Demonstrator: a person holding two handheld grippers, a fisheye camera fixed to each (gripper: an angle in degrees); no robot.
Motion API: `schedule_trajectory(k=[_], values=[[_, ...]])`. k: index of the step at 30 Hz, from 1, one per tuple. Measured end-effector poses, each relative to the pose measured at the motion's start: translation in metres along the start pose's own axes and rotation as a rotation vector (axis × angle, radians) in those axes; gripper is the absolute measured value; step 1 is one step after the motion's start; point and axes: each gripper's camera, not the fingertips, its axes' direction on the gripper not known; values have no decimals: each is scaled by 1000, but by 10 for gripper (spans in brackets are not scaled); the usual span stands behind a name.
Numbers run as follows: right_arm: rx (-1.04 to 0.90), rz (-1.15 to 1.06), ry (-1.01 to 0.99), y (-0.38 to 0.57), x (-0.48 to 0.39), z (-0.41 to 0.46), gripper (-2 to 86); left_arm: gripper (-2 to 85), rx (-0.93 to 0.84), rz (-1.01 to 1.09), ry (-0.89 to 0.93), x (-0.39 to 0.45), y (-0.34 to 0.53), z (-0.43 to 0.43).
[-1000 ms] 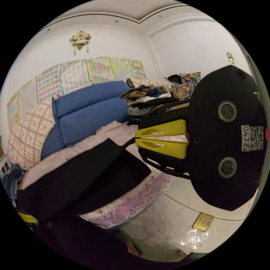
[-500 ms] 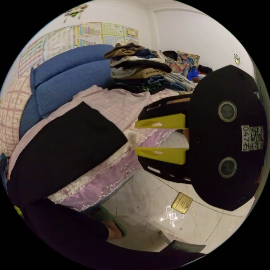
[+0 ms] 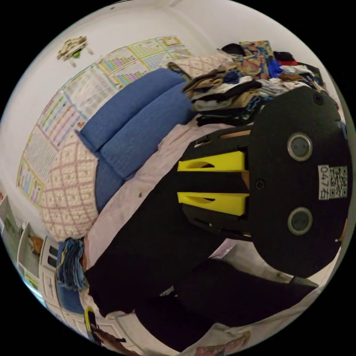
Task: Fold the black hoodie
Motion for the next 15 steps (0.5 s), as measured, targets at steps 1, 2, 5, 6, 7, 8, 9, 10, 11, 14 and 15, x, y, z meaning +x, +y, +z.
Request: schedule_trajectory(k=[1,2,5,6,7,8,9,10,11,14,15], values=[[30,-17,-39,-13,-5,-3,42,65,-30,30,-29,-4,-29,7],[50,-32,-72,-24,-9,-5,38,77,-67,48,-62,-6,-57,18],[63,-52,-125,-42,-13,-6,33,98,-179,50,-158,-22,-119,41],[62,-50,-134,-44,-13,-6,32,100,-191,36,-165,-27,-129,42],[61,-42,-153,-47,-10,-6,31,85,-215,3,-159,-40,-149,42],[57,-38,-167,-49,-5,-7,29,54,-222,-35,-154,-55,-166,36],[53,-35,-170,-50,-3,-7,28,30,-216,-60,-155,-63,-175,29],[46,-25,-172,-51,4,-7,27,2,-190,-109,-141,-81,-191,12],[38,-12,-178,-52,11,-6,25,-4,-134,-166,-99,-99,-206,-11],[26,41,-198,-55,31,-5,22,-9,258,-341,99,-149,-225,-97],[26,54,-205,-56,35,-5,22,-9,328,-392,127,-160,-223,-112]])
